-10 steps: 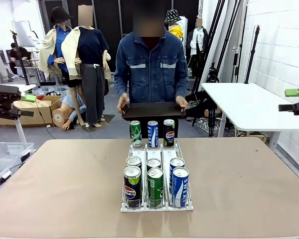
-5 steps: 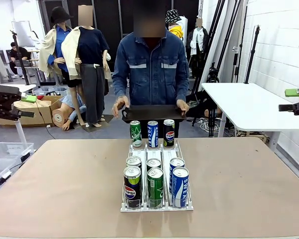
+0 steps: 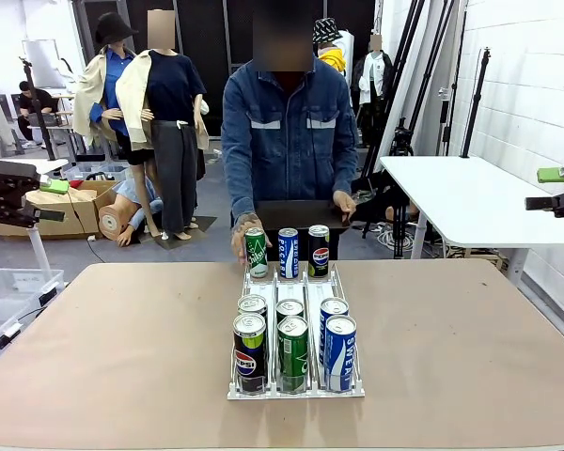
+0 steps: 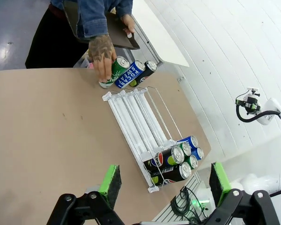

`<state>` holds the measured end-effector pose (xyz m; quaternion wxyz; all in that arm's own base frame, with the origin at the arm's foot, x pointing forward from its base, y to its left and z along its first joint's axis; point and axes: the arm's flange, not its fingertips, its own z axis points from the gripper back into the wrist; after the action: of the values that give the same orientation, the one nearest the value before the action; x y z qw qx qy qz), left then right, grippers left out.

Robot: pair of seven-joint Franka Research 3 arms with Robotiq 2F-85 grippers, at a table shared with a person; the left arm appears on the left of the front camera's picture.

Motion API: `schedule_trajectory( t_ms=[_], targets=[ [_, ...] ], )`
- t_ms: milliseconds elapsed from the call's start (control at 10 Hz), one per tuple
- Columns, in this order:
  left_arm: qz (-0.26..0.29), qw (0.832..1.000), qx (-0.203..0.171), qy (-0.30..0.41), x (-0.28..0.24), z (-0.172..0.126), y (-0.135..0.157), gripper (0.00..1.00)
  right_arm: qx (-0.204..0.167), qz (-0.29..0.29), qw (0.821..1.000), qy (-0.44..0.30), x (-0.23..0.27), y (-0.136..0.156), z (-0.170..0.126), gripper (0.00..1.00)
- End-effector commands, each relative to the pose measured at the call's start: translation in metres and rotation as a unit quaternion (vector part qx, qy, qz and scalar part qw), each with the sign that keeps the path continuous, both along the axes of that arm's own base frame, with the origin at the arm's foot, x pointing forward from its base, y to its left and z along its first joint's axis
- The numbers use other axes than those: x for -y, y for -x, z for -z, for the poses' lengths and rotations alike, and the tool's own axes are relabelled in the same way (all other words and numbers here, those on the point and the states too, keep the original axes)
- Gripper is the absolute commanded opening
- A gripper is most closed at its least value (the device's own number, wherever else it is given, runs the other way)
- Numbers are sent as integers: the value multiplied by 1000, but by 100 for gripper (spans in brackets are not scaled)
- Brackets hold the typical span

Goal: Retrieve and hand over the desired beverage to the person.
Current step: Pick up a can of the same type that the person held from the Automatic Can Dispenser.

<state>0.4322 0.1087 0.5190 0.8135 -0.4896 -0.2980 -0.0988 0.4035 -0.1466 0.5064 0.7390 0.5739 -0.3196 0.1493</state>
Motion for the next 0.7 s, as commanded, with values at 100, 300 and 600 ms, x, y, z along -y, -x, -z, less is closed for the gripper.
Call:
schedule_trajectory(
  t_ms=[100,300,600],
  targets=[
    [-5,1000,6,1,0,-1,1,100,2,-3,1000,-6,0,0,0,100],
    [-5,1000,6,1,0,-1,1,100,2,-3,1000,-6,0,0,0,100],
    [-5,1000,6,1,0,-1,1,100,2,-3,1000,-6,0,0,0,100]
  ],
)
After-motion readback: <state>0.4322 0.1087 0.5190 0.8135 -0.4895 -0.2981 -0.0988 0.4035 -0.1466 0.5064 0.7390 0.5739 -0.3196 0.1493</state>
